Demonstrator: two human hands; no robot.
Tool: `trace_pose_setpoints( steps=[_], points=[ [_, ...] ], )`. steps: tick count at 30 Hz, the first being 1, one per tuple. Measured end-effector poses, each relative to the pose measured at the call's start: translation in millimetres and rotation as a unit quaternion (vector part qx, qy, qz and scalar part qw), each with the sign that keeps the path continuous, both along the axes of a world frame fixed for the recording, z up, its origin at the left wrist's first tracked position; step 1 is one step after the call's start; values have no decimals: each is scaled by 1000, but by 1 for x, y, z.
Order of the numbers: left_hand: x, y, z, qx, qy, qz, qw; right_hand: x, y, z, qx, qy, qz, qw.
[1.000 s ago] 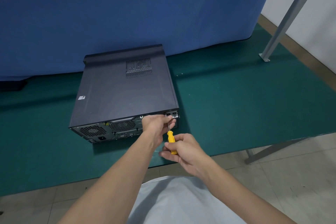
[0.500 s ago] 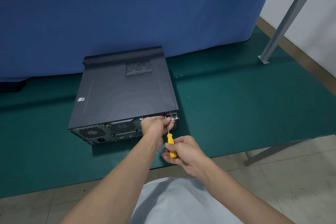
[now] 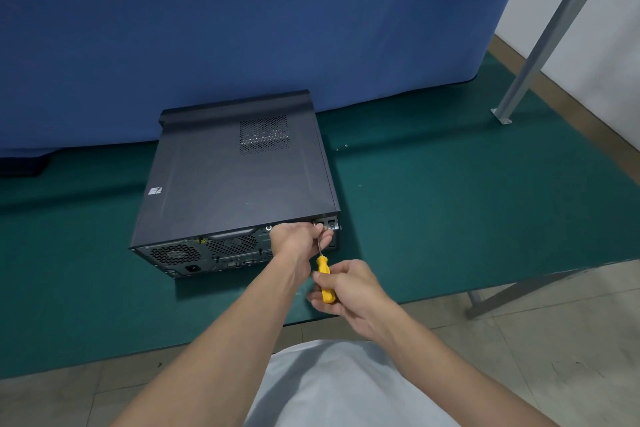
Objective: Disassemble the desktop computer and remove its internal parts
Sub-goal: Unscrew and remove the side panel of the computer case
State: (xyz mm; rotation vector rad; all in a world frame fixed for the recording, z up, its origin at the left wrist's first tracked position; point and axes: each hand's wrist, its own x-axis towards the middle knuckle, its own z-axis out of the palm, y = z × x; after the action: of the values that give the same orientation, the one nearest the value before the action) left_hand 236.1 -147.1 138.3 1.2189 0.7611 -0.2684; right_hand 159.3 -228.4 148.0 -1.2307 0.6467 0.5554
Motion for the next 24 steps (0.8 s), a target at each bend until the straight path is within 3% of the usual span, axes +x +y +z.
trace_pose_setpoints(
  steps=[5, 8, 12, 18, 24],
  points=[
    [1, -2, 4, -55, 3, -2, 998, 1, -9, 5, 160, 22, -18, 987],
    [-1, 0, 2, -71, 8, 2, 997, 2, -7, 4, 91, -4, -18, 996],
    [-2, -1, 0, -18, 14, 18, 1000, 3, -2, 3, -8, 0, -30, 1000],
    [1, -1, -1, -30, 11, 8, 999, 5, -5, 4, 22, 3, -32, 999],
    [5, 1, -8, -7, 8, 12, 1000, 6, -14, 2, -24, -16, 6, 1000]
  ],
)
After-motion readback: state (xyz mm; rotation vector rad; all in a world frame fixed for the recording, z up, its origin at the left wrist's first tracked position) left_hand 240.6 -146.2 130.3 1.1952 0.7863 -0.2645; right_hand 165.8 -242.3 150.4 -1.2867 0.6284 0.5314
